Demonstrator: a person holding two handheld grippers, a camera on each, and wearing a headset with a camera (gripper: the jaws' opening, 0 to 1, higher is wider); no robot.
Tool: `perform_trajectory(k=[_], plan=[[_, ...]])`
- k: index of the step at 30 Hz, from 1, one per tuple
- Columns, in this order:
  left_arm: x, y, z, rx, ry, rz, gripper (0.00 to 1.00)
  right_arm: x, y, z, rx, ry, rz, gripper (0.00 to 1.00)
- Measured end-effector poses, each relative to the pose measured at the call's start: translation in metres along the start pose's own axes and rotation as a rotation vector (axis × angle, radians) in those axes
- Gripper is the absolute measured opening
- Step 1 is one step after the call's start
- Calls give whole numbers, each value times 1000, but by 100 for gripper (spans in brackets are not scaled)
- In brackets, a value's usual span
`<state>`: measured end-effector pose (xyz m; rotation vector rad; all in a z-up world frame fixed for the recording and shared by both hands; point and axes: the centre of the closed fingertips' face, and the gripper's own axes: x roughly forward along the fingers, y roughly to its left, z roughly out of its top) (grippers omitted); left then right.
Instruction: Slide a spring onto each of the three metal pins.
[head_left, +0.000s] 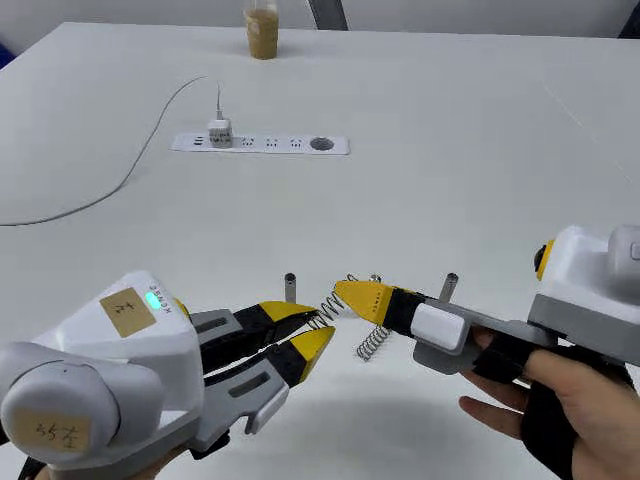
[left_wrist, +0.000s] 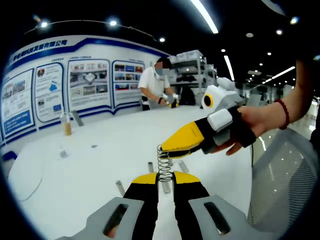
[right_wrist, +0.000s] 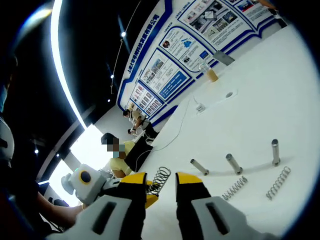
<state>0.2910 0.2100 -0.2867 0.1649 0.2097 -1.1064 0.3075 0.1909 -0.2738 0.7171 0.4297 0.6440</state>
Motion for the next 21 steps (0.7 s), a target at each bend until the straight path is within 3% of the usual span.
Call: perform_trajectory(k=[7,14,21], plan=[[-1,-4,4,25,-11,-12,10,3,4,0,18,-8,14,16],[0,-3,4,36,7,-9,10,3,11,2,33,-9,45,12],[0,-2,3,18,17,2,11,5,14,1,-45,-5,45,11]])
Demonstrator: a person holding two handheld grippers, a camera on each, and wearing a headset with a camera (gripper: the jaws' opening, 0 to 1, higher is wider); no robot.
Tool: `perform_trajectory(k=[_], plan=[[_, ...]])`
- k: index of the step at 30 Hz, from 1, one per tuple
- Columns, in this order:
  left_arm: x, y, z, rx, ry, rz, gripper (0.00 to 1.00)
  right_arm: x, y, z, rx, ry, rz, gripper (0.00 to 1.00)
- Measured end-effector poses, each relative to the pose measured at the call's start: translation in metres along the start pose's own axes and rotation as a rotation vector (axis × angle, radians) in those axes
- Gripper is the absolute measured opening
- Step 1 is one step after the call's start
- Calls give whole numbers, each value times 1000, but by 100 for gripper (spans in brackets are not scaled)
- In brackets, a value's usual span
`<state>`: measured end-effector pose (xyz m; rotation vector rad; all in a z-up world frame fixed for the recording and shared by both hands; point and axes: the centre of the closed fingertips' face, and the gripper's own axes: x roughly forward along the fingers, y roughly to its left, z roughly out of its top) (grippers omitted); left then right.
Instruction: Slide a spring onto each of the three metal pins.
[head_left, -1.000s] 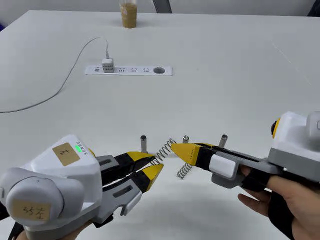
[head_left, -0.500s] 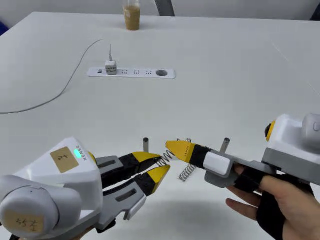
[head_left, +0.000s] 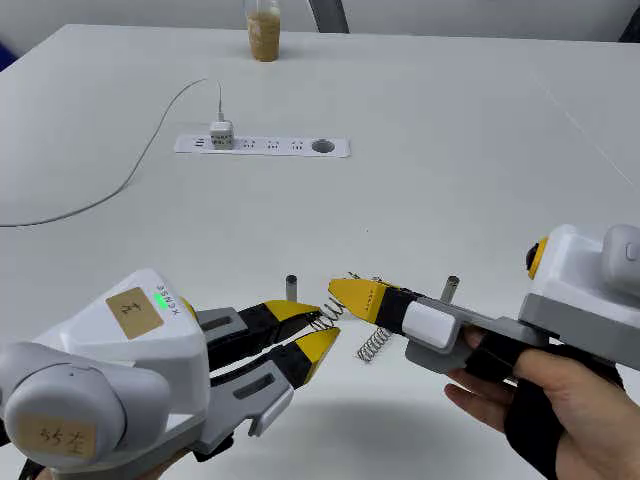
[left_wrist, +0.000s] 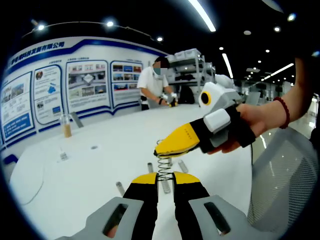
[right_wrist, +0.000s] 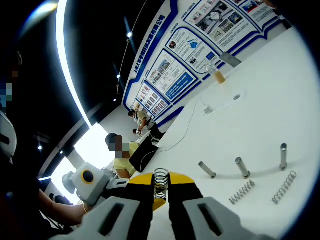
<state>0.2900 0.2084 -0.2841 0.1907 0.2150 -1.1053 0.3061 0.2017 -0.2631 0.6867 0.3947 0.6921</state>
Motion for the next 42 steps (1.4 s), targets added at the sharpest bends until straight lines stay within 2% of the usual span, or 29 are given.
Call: perform_trajectory(k=[7,12,14,23,25,32,42], plan=[[0,3,-4,-11,21,12,11,3,2,0,-101,11,-12,11],[-1,6,-11,1,61,22,14,6,1,0,-222,23,-34,11],[-2,8,-14,0,76,26,17,7,1,3,-252,10,-43,11],[-6,13,-26,-7,122,52,28,16,-8,9,-404,20,-102,11],[-7,14,-28,2,132,58,31,20,-7,11,-442,20,-98,11],[-6,14,-33,-50,132,66,38,33,-13,14,-576,40,-116,11],[-8,18,-41,-79,150,75,50,49,-26,15,-651,59,-136,11]])
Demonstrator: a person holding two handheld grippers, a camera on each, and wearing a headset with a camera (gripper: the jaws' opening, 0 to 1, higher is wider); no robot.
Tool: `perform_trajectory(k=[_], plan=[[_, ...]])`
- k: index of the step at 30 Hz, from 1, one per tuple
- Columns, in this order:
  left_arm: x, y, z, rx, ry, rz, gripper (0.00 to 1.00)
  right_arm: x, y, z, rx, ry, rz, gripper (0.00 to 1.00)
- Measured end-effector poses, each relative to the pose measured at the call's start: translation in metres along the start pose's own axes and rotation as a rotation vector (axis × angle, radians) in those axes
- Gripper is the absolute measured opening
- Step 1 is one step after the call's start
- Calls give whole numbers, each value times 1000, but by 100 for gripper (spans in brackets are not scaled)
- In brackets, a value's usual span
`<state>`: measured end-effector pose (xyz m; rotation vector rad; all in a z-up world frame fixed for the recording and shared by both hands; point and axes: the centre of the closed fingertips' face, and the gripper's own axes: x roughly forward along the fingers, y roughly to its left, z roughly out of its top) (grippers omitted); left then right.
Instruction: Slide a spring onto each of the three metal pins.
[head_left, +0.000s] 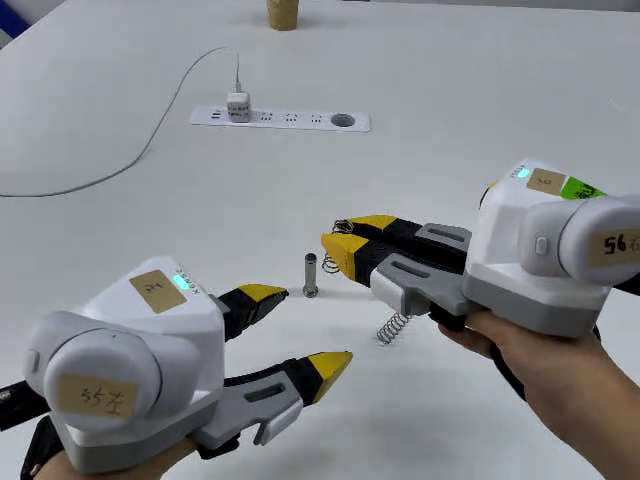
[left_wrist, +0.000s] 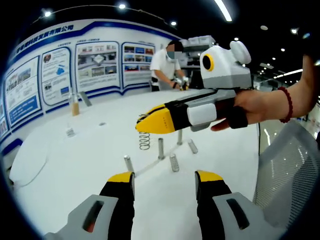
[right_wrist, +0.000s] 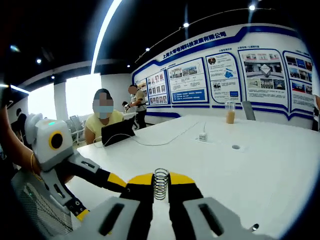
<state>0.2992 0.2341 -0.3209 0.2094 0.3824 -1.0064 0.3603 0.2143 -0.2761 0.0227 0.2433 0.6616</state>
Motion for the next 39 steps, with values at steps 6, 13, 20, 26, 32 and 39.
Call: perform_trajectory(k=[6,13,20,26,32,39], plan=[[2,2,-4,-9,8,5,61,10,-6,-4,-20,6,-13,11],[4,1,-9,-10,16,4,69,22,-11,-8,-45,11,-21,11],[5,3,-13,-30,22,7,75,31,-15,-15,-63,26,-31,11],[6,1,-16,-49,32,1,81,37,-18,-17,-72,27,-43,11],[6,2,-17,-62,33,4,85,43,-19,-20,-78,29,-48,12],[6,4,-19,-66,37,13,88,46,-18,-25,-114,49,-54,12]])
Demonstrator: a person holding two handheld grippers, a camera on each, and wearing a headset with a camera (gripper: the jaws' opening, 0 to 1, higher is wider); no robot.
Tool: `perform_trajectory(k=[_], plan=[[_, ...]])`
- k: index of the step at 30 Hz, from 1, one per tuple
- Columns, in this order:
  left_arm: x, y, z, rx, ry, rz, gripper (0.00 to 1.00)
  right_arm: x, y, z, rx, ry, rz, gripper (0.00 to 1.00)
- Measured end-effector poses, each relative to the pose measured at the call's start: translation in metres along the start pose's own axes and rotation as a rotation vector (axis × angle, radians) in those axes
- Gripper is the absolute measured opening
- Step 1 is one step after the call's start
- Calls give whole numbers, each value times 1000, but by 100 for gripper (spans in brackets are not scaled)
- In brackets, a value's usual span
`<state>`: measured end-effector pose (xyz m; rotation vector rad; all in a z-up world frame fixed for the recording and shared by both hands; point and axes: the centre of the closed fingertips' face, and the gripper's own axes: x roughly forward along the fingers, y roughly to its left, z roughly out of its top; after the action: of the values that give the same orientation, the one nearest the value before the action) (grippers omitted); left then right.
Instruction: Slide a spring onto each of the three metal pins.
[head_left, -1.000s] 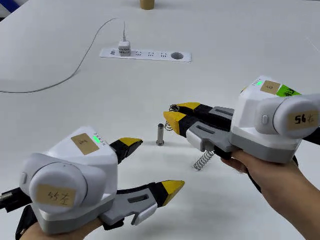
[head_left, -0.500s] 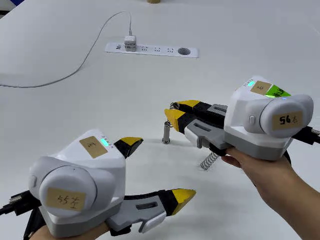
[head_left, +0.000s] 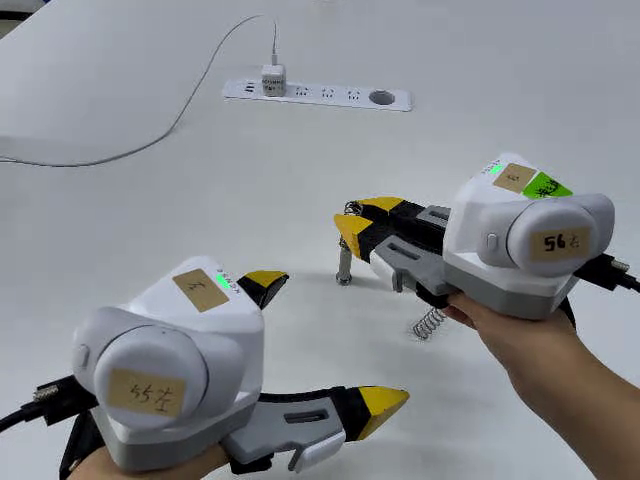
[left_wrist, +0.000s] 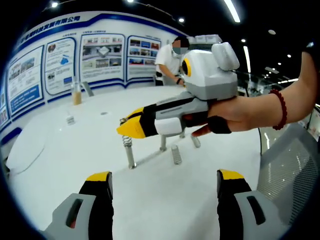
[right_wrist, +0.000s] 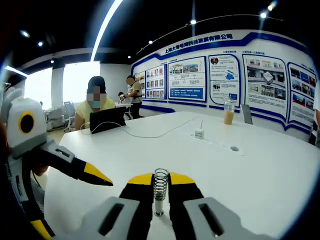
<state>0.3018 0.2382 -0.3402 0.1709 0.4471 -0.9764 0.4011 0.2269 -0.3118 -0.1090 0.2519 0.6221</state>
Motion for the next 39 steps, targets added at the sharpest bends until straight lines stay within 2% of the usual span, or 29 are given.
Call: perform_trajectory(k=[4,9,19,39], plan=[[0,1,0,-7,1,0,88,0,1,-3,-35,18,-3,12],[0,1,-1,-3,6,0,88,2,2,-8,-39,33,-6,12],[0,3,-2,1,13,3,86,5,1,-22,-11,77,-26,12],[0,5,-6,11,31,9,84,10,1,-48,22,170,-22,12]])
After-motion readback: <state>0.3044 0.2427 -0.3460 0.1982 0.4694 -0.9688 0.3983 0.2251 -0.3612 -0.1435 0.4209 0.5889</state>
